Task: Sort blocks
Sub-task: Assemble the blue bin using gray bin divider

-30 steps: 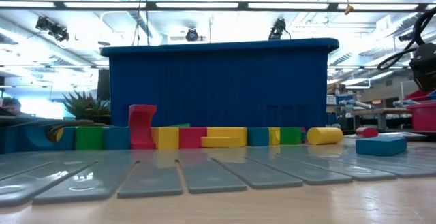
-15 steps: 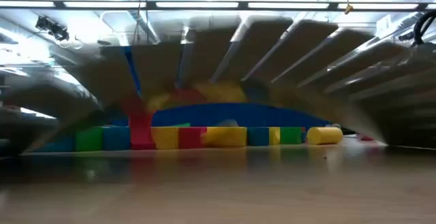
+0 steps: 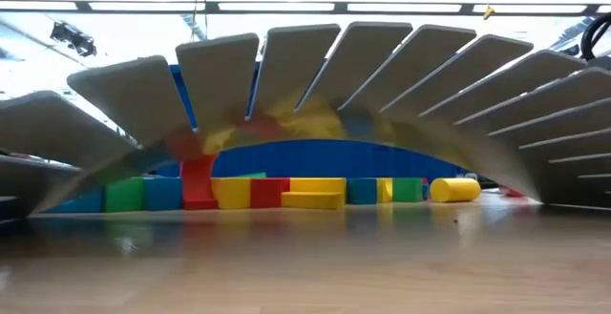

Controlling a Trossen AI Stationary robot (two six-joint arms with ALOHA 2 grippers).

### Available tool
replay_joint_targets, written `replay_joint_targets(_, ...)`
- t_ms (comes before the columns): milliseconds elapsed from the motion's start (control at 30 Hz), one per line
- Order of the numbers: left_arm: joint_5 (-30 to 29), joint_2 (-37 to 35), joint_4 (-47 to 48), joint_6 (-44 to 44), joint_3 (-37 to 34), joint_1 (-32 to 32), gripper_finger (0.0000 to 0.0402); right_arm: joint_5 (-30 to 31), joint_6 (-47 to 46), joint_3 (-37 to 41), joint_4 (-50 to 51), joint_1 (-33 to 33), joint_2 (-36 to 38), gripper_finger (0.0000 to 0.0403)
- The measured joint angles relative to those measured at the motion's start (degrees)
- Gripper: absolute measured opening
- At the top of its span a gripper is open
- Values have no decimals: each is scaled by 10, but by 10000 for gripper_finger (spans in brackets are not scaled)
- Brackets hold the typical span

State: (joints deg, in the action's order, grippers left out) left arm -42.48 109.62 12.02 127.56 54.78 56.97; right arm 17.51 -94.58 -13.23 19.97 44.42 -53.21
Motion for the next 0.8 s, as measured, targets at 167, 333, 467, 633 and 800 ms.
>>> replay_joint_targets(167, -1, 0, 2, 0, 0, 0, 201, 0, 1, 2, -7, 1, 20, 143)
replay_joint_targets(333, -3, 1, 2, -5, 0, 1, 201, 13, 6, 2, -13, 1, 36, 143)
replay_joint_targets(467, -14, 1, -7, -18, 0, 2, 201, 18, 18, 2, -12, 1, 35, 143)
replay_joint_targets(633, -30, 2, -19, -58, 7, 3, 201, 20, 22, 1, -3, 1, 36, 143)
replay_joint_targets(800, -76, 5, -18, -77, 24, 15, 201, 26, 23, -1, 1, 1, 37, 143)
